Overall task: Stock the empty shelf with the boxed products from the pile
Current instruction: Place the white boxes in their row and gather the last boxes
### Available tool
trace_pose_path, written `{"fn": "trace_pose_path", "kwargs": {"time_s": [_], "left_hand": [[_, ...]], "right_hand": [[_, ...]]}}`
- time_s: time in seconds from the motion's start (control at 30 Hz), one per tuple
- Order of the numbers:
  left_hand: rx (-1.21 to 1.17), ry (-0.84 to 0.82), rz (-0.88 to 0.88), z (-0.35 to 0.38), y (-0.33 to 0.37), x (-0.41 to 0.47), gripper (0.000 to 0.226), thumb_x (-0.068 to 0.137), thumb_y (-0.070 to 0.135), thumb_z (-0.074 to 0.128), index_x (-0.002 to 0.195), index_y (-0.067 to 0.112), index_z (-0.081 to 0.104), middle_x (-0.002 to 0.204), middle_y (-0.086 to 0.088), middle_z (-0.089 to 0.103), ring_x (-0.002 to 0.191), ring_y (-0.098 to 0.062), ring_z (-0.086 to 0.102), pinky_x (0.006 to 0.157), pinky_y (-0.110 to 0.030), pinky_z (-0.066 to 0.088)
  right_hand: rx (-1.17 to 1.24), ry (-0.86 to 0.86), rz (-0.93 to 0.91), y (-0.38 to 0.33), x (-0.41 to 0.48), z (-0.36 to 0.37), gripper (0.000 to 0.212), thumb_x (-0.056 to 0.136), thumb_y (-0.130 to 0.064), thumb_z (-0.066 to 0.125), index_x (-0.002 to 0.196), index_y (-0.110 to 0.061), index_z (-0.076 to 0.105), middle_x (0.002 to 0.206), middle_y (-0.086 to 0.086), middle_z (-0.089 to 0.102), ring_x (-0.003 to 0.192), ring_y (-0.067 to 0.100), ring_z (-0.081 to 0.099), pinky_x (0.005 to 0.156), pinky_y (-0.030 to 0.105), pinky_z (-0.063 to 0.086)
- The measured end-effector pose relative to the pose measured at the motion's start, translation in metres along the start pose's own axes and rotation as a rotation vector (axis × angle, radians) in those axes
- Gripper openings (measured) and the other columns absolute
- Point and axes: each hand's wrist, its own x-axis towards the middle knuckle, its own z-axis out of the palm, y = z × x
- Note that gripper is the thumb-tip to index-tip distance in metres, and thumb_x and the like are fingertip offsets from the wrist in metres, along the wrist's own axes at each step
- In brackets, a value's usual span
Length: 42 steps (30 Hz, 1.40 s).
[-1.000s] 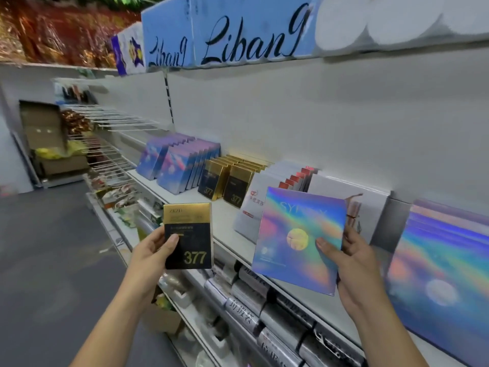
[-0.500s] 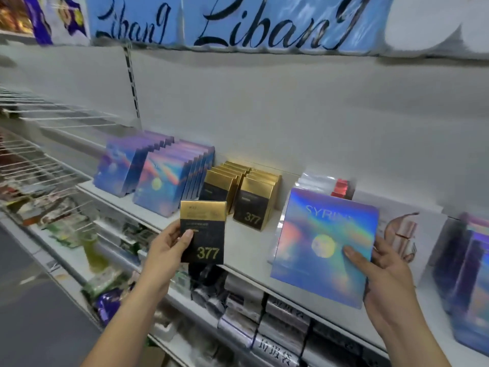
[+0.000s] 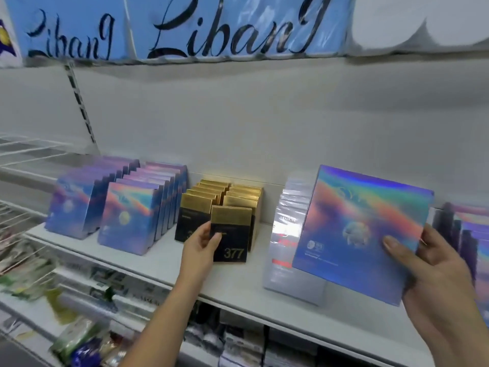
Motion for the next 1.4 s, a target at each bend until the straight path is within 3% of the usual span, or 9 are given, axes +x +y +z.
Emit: {"fn": "trace_pose_path", "kwargs": {"time_s": [0.13, 0.3, 0.43, 0.67, 0.87, 1.2, 1.3, 1.4], "left_hand": [[0.011, 0.048, 0.005, 0.01, -0.005, 0.012, 0.038, 0.097, 0.02, 0.065, 0.135, 0.022, 0.062, 0.119, 0.007, 0.072, 0.113, -0.008, 0.066, 0.094, -0.032, 0.058], [0.05, 0.139, 0.065, 0.015, -0.002, 0.019, 0.04, 0.094, 0.018, 0.069, 0.134, 0.021, 0.064, 0.115, 0.01, 0.072, 0.106, 0.004, 0.065, 0.092, -0.024, 0.057], [0.126, 0.11, 0.08, 0.014, -0.008, 0.024, 0.04, 0.096, 0.027, 0.067, 0.136, 0.026, 0.063, 0.118, 0.012, 0.072, 0.115, -0.005, 0.063, 0.095, -0.032, 0.058], [0.212, 0.093, 0.083, 0.017, -0.016, 0.029, 0.044, 0.097, 0.037, 0.063, 0.141, 0.031, 0.058, 0.125, 0.014, 0.069, 0.129, -0.016, 0.056, 0.099, -0.045, 0.056], [0.173, 0.108, 0.095, 0.027, -0.01, 0.024, 0.044, 0.101, 0.024, 0.059, 0.145, 0.023, 0.053, 0.132, 0.001, 0.066, 0.129, -0.017, 0.056, 0.106, -0.043, 0.051], [0.187, 0.136, 0.093, 0.038, -0.01, 0.021, 0.048, 0.103, 0.021, 0.056, 0.149, 0.024, 0.047, 0.139, 0.001, 0.061, 0.134, -0.018, 0.052, 0.102, -0.031, 0.046], [0.204, 0.147, 0.103, 0.038, -0.007, 0.022, 0.054, 0.101, 0.017, 0.058, 0.153, 0.022, 0.043, 0.145, 0.0, 0.057, 0.138, -0.02, 0.05, 0.107, -0.036, 0.046], [0.228, 0.157, 0.164, 0.036, 0.003, 0.018, 0.058, 0.099, 0.017, 0.062, 0.153, 0.022, 0.042, 0.148, 0.0, 0.054, 0.139, -0.018, 0.047, 0.107, -0.03, 0.04]], "right_hand": [[-0.017, 0.029, -0.028, -0.004, -0.008, 0.004, 0.044, 0.089, 0.007, 0.058, 0.125, -0.016, 0.066, 0.117, 0.0, 0.075, 0.1, 0.013, 0.073, 0.081, 0.027, 0.061], [-0.051, 0.041, -0.045, -0.007, -0.014, 0.009, 0.048, 0.08, -0.004, 0.062, 0.126, -0.019, 0.066, 0.119, -0.001, 0.075, 0.103, 0.015, 0.073, 0.084, 0.034, 0.06], [-0.063, 0.068, -0.048, -0.007, -0.019, 0.006, 0.055, 0.08, -0.006, 0.062, 0.134, -0.018, 0.062, 0.124, 0.0, 0.073, 0.114, 0.022, 0.069, 0.091, 0.043, 0.056], [-0.065, 0.073, -0.043, -0.01, -0.022, 0.005, 0.056, 0.081, -0.005, 0.061, 0.135, -0.019, 0.061, 0.128, 0.0, 0.071, 0.121, 0.025, 0.065, 0.092, 0.044, 0.054], [-0.089, 0.092, -0.058, -0.013, -0.026, -0.001, 0.052, 0.086, -0.001, 0.059, 0.136, -0.019, 0.06, 0.13, 0.003, 0.069, 0.126, 0.032, 0.062, 0.093, 0.049, 0.053], [-0.102, 0.133, -0.069, -0.018, -0.037, -0.015, 0.052, 0.09, 0.003, 0.056, 0.137, -0.017, 0.06, 0.132, 0.005, 0.068, 0.125, 0.032, 0.062, 0.092, 0.049, 0.054], [-0.109, 0.156, -0.073, -0.022, -0.042, -0.016, 0.048, 0.09, 0.006, 0.056, 0.133, -0.015, 0.062, 0.128, 0.006, 0.07, 0.118, 0.029, 0.066, 0.091, 0.048, 0.055], [-0.112, 0.188, -0.086, -0.028, -0.047, -0.017, 0.043, 0.089, 0.008, 0.055, 0.123, -0.017, 0.066, 0.116, 0.0, 0.075, 0.099, 0.016, 0.073, 0.088, 0.038, 0.059]]}}
